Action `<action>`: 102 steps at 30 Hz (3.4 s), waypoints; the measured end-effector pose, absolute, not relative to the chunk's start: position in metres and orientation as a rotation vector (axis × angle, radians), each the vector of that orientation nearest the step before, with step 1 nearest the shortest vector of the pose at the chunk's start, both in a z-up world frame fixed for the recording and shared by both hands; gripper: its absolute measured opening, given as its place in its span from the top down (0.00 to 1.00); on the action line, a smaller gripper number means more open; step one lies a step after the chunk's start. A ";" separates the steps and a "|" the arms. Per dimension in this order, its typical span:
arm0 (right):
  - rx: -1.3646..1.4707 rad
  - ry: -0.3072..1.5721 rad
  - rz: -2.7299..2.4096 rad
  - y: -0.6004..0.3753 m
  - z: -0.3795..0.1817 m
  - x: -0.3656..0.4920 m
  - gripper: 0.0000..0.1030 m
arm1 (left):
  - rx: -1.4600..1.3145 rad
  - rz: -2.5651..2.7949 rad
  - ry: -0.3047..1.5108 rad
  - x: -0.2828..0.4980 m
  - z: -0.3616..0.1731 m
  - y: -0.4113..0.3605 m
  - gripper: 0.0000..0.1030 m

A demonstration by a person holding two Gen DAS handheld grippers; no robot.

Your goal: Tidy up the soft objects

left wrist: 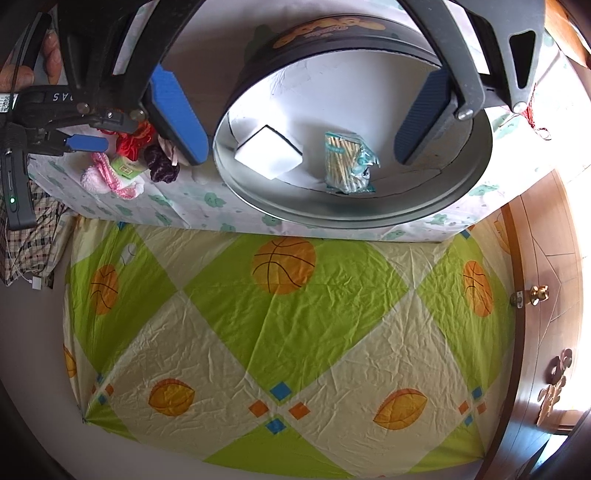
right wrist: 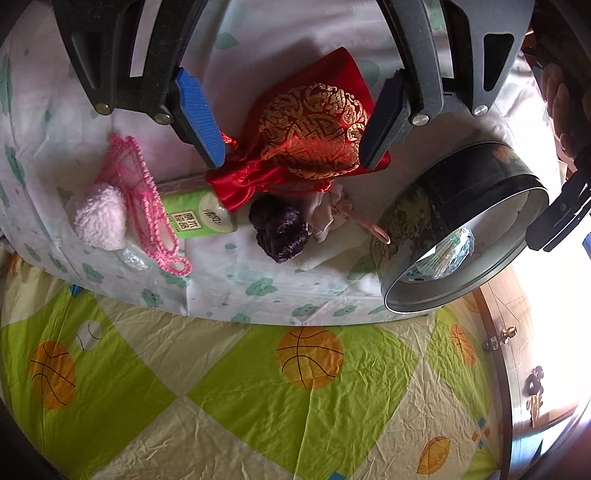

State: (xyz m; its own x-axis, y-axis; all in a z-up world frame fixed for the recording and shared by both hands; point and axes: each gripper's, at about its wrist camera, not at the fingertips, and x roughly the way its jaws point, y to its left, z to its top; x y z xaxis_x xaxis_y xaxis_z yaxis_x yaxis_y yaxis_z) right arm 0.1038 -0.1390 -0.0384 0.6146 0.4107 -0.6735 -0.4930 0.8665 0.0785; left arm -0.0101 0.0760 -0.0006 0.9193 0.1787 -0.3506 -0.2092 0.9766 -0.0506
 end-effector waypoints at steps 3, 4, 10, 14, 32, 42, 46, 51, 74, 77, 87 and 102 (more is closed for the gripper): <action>-0.164 0.799 0.525 -0.128 -0.047 0.107 0.22 | -0.092 0.195 0.356 -0.011 -0.003 0.075 0.01; -0.179 0.813 0.521 -0.125 -0.050 0.109 0.22 | -0.094 0.198 0.356 -0.011 -0.004 0.075 0.01; -0.188 0.857 0.535 -0.122 -0.058 0.113 0.24 | -0.099 0.185 0.363 -0.011 -0.009 0.072 0.01; -0.166 0.863 0.551 -0.126 -0.058 0.114 0.59 | -0.099 0.173 0.367 -0.010 -0.011 0.070 0.01; -0.102 0.614 0.388 -0.180 -0.021 0.105 0.81 | -0.027 0.049 0.367 0.018 0.003 0.015 0.01; -0.072 0.562 0.275 -0.210 -0.017 0.120 0.81 | 0.022 -0.015 0.452 0.074 -0.001 -0.036 0.03; -0.050 0.551 0.267 -0.216 -0.015 0.120 0.81 | 0.032 -0.024 0.495 0.095 -0.007 -0.047 0.10; -0.005 0.555 0.268 -0.224 -0.015 0.121 0.80 | 0.017 -0.017 0.562 0.122 -0.018 -0.051 0.26; 0.028 0.531 0.255 -0.230 -0.012 0.116 0.80 | 0.046 -0.106 0.716 0.156 -0.037 -0.072 0.76; 0.032 0.520 0.255 -0.231 -0.010 0.114 0.80 | 0.044 -0.108 0.674 0.151 -0.032 -0.071 0.76; 0.028 0.480 0.252 -0.231 -0.007 0.108 0.80 | 0.026 -0.081 0.550 0.134 -0.020 -0.064 0.76; 0.018 0.439 0.231 -0.231 -0.004 0.100 0.80 | 0.012 -0.055 0.389 0.104 -0.006 -0.058 0.76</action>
